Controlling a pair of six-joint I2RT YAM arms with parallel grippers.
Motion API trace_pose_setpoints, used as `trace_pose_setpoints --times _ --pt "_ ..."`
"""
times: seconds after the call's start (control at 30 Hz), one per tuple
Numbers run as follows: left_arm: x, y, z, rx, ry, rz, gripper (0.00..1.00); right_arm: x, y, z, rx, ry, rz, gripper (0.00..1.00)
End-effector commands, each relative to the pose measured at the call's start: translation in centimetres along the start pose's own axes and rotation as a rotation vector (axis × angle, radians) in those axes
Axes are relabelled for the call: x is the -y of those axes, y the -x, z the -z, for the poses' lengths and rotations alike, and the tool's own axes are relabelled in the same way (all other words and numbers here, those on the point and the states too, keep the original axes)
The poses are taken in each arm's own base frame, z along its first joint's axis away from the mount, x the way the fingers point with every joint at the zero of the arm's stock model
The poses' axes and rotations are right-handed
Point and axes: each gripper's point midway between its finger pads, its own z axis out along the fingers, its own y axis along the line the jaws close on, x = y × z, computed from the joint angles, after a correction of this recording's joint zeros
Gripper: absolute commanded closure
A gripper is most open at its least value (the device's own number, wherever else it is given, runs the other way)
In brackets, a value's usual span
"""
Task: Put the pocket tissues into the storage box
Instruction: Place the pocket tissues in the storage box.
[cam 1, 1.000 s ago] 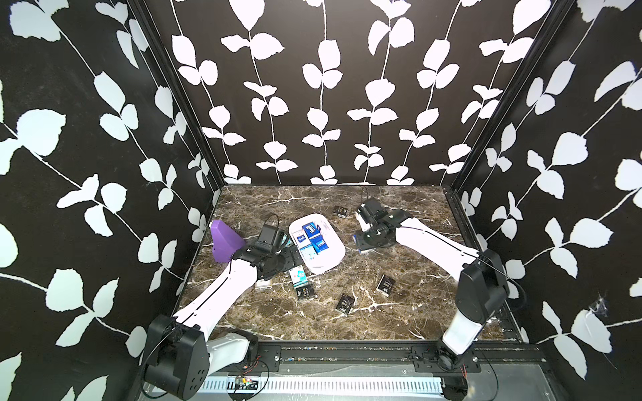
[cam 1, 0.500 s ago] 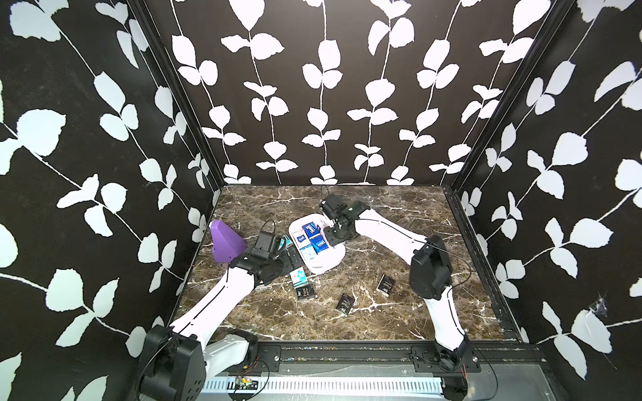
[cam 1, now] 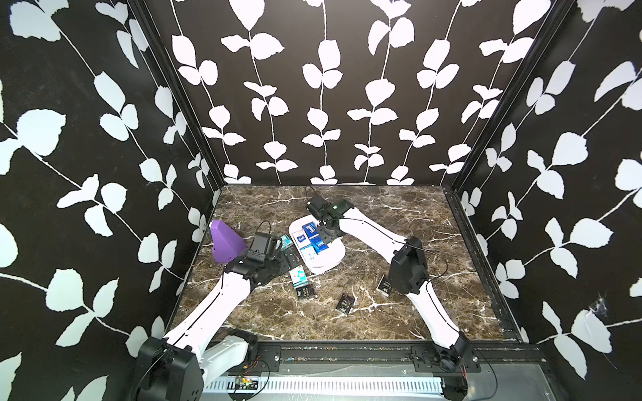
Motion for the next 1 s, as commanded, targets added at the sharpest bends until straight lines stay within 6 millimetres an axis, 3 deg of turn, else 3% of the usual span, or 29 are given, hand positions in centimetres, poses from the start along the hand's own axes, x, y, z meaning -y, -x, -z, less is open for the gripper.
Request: trace_pose_setpoints --times 0.0,0.23,0.47,0.67,0.77,0.97 --pt "-0.8 -0.3 0.0 -0.003 0.019 0.021 0.01 0.0 -0.3 0.6 -0.012 -0.02 0.023 0.38" --pt "-0.5 -0.1 0.1 0.0 0.015 0.027 0.01 -0.8 0.2 1.9 0.025 0.055 -0.008 0.28" --pt "-0.4 0.2 0.3 0.004 0.019 0.026 0.01 -2.8 1.1 4.4 0.087 0.22 -0.073 0.33" --pt "-0.3 0.3 0.4 0.004 0.022 0.018 0.01 -4.7 -0.1 4.7 0.059 0.347 -0.132 0.35" --pt "-0.3 0.3 0.4 -0.003 0.029 0.012 0.01 -3.9 -1.2 4.6 0.055 0.321 -0.14 0.36" --pt "-0.3 0.4 0.5 -0.009 0.033 -0.004 0.01 0.7 -3.2 3.1 0.046 0.269 -0.119 0.44"
